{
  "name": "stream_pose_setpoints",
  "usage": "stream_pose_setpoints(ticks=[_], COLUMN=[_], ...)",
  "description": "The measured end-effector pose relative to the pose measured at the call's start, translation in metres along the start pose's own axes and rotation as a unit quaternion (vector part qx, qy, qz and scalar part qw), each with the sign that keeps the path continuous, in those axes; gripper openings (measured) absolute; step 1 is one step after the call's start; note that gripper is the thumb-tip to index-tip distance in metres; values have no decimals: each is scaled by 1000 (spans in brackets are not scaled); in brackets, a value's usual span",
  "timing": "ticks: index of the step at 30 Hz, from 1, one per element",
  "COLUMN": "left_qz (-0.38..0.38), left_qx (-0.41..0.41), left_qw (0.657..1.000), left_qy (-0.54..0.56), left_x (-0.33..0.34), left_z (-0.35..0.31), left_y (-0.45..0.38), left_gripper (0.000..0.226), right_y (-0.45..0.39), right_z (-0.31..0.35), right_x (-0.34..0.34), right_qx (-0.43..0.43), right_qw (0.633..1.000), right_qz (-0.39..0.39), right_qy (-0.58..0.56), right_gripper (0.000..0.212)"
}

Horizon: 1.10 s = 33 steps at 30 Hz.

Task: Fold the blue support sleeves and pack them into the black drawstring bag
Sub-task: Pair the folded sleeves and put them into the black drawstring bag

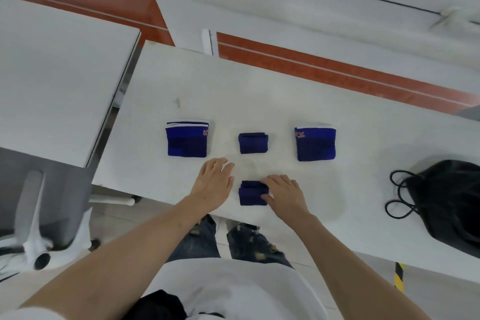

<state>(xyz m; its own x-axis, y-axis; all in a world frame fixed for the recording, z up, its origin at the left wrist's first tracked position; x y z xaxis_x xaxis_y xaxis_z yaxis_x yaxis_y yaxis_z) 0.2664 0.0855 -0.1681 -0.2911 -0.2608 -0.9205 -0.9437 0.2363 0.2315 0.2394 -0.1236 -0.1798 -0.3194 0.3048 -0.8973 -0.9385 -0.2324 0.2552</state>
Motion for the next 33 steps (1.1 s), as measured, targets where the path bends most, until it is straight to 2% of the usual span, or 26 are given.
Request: stream_pose_setpoints(ticks=[5,8,13,15,20,22,25,33], left_qz=[-19,-45,-93,-102,-102,-99,-64,-6], left_qx=[-30,-42,-44,-27,4,39,83,52], left_qw=[999,998,994,994,995,994,992,995], left_qy=[8,19,38,28,-14,-34,-73,-80], left_x=[5,4,-7,-9,-9,-7,2,11], left_z=[-11,-20,-32,-35,-42,-46,-48,-40], left_y=[-1,-12,-46,-60,-87,-94,-103,-93], left_gripper=[45,45,45,50,74,78,79,67], right_y=[-11,-15,-22,-25,-29,-28,-24,-10], right_z=[-25,-37,-33,-31,-36,-40,-43,-39], right_x=[-17,-21,-14,-10,-12,-13,-13,-12], right_qx=[52,72,20,4,18,36,63,119], right_qw=[998,997,999,1000,1000,999,998,993], right_qz=[-40,-38,-25,-13,-20,-14,-9,-20], right_qy=[-1,-9,-8,4,9,12,-2,1], right_gripper=[37,43,69,71,64,58,50,47])
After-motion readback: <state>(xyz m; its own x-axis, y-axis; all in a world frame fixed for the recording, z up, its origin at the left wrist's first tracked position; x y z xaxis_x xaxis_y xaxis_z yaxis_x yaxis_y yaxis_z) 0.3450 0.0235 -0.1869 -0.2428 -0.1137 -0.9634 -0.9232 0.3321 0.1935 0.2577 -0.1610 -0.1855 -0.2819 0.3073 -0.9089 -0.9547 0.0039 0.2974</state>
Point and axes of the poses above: each hand's wrist, its own y-axis away from the middle knuckle, its own x-axis out of the palm, z = x × y, the point moved 6 cm from there along -y, towards the middle knuckle, and after that the axes turned 11 degrees about -z, right-handed, at the moved point
